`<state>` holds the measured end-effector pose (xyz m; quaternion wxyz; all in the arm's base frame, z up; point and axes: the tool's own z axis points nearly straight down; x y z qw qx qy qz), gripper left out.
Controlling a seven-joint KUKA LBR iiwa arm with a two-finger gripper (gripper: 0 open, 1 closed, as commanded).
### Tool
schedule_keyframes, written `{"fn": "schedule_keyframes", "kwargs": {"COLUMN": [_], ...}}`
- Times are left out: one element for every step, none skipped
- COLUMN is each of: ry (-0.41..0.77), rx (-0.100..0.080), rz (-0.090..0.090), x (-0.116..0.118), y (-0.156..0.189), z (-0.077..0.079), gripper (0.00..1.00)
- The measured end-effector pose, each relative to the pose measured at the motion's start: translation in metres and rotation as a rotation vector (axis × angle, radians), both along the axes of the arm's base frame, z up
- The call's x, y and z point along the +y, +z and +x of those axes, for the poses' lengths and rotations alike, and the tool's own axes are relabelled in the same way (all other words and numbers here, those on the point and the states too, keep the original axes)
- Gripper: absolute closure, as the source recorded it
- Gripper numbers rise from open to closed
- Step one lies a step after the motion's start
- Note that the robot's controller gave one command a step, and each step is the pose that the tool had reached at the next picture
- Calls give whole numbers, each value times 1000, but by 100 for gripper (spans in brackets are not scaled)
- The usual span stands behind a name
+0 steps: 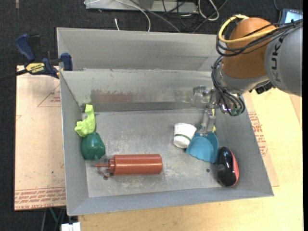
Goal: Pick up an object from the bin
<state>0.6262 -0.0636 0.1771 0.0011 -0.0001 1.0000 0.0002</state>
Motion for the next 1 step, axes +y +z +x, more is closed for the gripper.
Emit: {"fn": "schedule_keyframes", "kwargs": {"ry": [336], "rx": [0], "rz": [1], "x": [5], "y": [-101], "z": [5], "gripper": [0]}}
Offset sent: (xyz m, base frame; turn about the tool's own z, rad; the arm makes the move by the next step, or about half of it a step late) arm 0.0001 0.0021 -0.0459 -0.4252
